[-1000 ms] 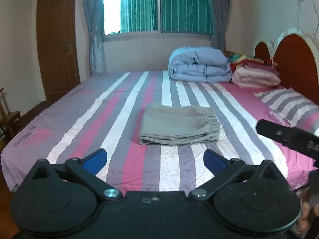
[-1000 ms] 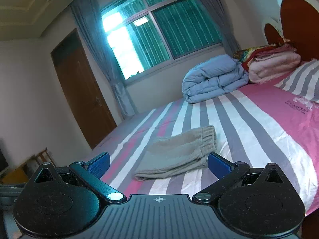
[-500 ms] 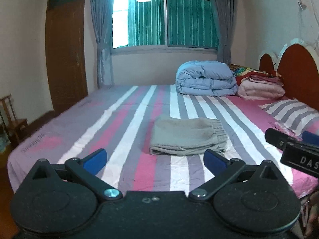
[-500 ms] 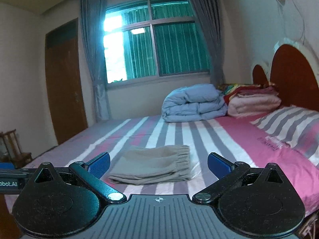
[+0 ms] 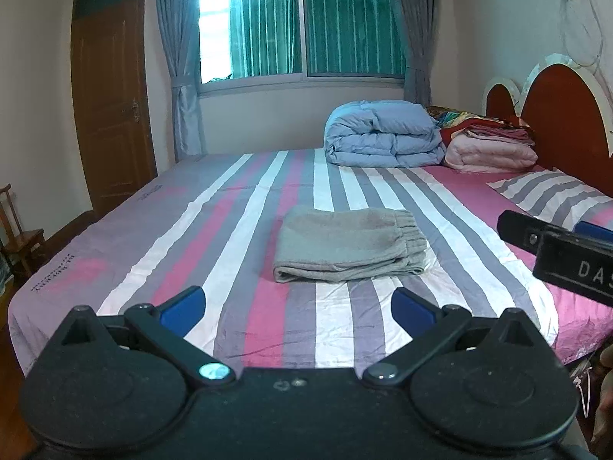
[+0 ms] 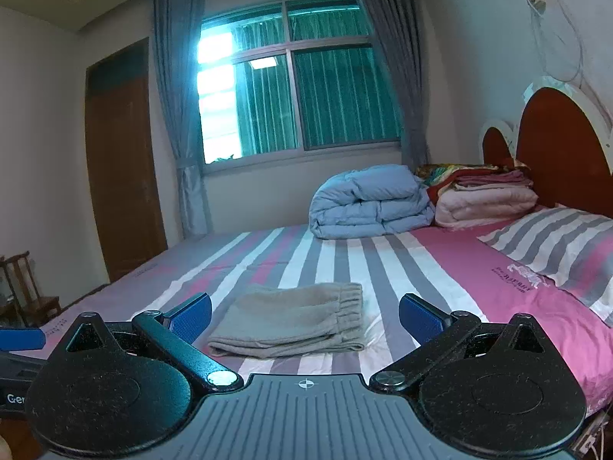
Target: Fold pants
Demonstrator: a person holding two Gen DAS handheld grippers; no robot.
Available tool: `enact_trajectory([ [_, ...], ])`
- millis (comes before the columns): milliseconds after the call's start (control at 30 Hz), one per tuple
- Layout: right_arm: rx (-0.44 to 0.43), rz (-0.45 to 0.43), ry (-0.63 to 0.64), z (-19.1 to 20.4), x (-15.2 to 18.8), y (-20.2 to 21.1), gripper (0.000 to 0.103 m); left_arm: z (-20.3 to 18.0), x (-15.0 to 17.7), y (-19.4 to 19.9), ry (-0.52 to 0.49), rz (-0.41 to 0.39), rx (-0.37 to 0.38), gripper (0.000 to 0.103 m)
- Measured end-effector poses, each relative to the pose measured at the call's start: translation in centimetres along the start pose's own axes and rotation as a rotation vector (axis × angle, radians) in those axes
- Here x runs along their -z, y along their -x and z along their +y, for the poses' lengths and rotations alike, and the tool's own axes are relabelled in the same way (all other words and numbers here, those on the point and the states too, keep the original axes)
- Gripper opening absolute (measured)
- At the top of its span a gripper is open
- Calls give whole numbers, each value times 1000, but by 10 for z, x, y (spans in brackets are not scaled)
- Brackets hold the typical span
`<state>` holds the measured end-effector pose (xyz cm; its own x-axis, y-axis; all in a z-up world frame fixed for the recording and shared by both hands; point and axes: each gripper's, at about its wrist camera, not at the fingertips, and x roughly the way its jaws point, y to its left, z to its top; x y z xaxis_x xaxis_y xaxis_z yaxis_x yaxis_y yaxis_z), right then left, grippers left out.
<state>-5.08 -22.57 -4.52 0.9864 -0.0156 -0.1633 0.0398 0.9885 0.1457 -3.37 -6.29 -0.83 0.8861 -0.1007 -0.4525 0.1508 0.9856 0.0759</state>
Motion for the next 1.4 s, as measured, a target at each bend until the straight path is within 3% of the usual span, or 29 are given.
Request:
enact_trajectory([
  [1400, -25, 12, 1, -11, 1, -9, 103, 2, 3, -1, 6, 5, 5, 97],
])
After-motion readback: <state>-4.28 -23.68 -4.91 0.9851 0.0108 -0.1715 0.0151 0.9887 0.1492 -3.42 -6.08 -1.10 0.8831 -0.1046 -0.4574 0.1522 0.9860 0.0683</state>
